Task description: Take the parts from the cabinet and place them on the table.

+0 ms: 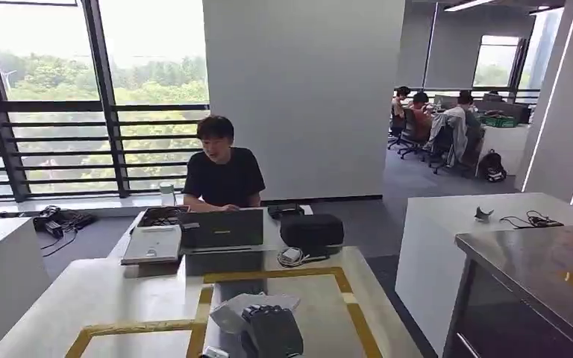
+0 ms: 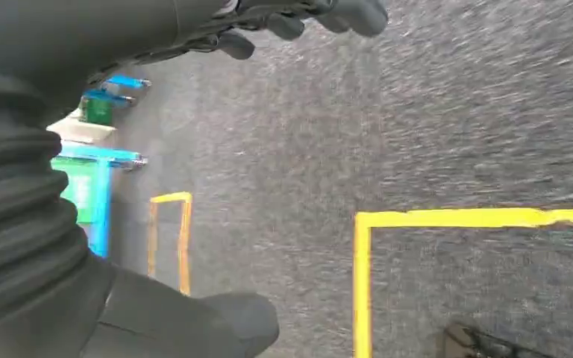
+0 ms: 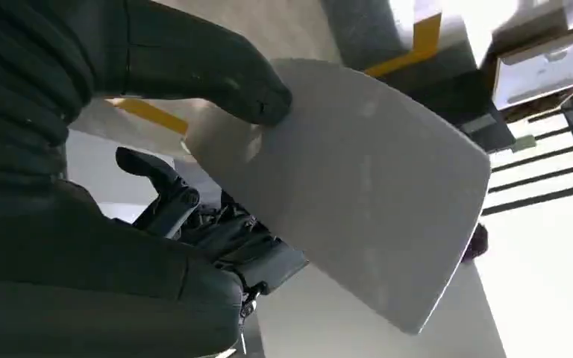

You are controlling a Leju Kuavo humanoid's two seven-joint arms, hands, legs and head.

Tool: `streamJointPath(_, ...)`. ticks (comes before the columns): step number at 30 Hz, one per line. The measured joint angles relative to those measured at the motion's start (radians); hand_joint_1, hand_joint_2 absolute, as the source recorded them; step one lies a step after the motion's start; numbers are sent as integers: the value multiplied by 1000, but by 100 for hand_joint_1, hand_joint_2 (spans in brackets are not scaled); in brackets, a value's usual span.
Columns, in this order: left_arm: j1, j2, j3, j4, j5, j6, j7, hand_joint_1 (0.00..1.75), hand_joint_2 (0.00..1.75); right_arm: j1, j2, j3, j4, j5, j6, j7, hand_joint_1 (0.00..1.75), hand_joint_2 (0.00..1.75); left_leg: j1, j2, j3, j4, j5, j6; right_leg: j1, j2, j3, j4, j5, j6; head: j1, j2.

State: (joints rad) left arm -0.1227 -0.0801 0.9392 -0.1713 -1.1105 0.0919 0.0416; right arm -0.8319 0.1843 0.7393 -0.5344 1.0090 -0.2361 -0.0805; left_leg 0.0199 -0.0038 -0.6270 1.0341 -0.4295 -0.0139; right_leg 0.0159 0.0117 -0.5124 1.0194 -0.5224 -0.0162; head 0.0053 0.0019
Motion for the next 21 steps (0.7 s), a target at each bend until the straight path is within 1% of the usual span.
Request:
streamJointPath(1,-3,-5,0,0,-8,-17,7,0,175,-10,-3,-2,25,10,5,2,175,175,5,-1,8,-4,-1,4,-1,0,-8,14,-1,3,1,0)
streamJointPath(2,-5,-5,0,0,-19,-37,9,0,175,-20,-5,-3,47,22,10,4,175,175,5,-1,14,-7,-5,9,-3,-2,-29,54,-2,10,1,0)
streamJointPath(3,-8,-5,-2,0,-26,-53,11,0,175,-29,-8,-3,73,36,19,7,175,175,5,-1,16,-7,-8,14,-5,-4,-65,113,-21,18,3,0)
streamJointPath(4,-11,-5,-5,0,-32,-70,13,0,175,-36,-13,-3,95,48,30,7,175,175,5,-1,18,-7,-12,19,-9,-4,-110,184,-53,25,4,0)
streamJointPath(5,-14,-6,-6,0,-38,-85,13,0,175,-38,-17,-2,119,60,44,7,175,175,4,-2,20,-7,-17,21,-11,-5,-162,258,-88,29,5,0)
streamJointPath(6,-14,-7,-7,1,-42,-94,13,0,175,-37,-21,-2,142,71,60,8,175,175,2,-3,25,-7,-22,22,-11,-5,-200,303,-104,31,5,0)
streamJointPath(7,-14,-9,-8,1,-43,-96,13,0,175,-35,-24,-2,162,78,75,16,175,175,2,-3,30,-7,-27,23,-11,-5,-218,304,-89,29,6,0)
streamJointPath(8,-15,-10,-10,2,-43,-98,13,0,175,-33,-26,-2,174,82,85,23,175,175,-1,-4,36,-7,-31,22,-10,-5,-212,262,-53,24,6,0)
streamJointPath(9,-15,-12,-11,2,-44,-99,13,0,175,-33,-27,-1,184,87,91,28,175,175,-4,-4,42,-7,-36,22,-6,-5,-189,189,-2,16,7,0)
streamJointPath(10,-17,-14,-13,2,-47,-100,12,0,175,-35,-28,-1,195,90,93,29,175,175,-8,-4,50,-7,-40,22,-1,-5,-151,93,58,0,7,0)
streamJointPath(11,-18,-18,-15,2,-47,-100,11,0,175,-38,-28,-1,203,91,97,35,175,175,-7,-4,54,-9,-44,22,9,-6,-119,8,105,-20,8,0)
streamJointPath(12,-19,-23,-15,3,-47,-100,11,0,175,-40,-28,0,209,93,104,39,175,175,-11,-4,56,-10,-47,15,14,-7,-120,-2,76,-27,3,0)
streamJointPath(13,-22,-22,-15,2,-48,-92,8,0,175,-40,-28,0,215,100,116,41,175,175,-5,-5,55,-14,-47,9,18,-4,-116,-10,64,-26,8,0)
streamJointPath(14,-22,-21,-15,2,-49,-88,6,0,175,-39,-28,0,220,109,125,41,175,175,-6,-4,63,-13,-41,3,19,-5,-112,-23,80,-33,7,0)
streamJointPath(15,-19,-23,-15,3,-49,-84,6,0,175,-35,-28,0,226,111,129,41,175,175,-7,-3,46,-6,-37,-4,13,-5,-92,-29,108,-21,6,0)
streamJointPath(16,-19,-23,-15,3,-49,-80,6,0,175,-33,-28,0,230,114,132,39,175,175,-7,-1,72,-26,-56,15,12,-2,-93,-31,99,17,5,0)
streamJointPath(17,-20,-23,-16,3,-49,-79,6,0,175,-31,-28,0,234,118,135,40,175,175,-6,-1,72,-22,-51,8,14,-2,-93,-29,102,-2,4,0)
streamJointPath(18,-21,-24,-16,3,-48,-77,6,0,175,-28,-28,0,237,119,139,39,0,0,-6,-1,74,-23,-53,5,14,-3,-93,-27,101,-6,5,0)
streamJointPath(21,-21,-21,-16,3,-25,-77,5,0,175,-23,-27,1,244,127,161,34,0,0,-6,-1,78,-31,-53,3,14,-2,-92,-27,98,-10,5,0)
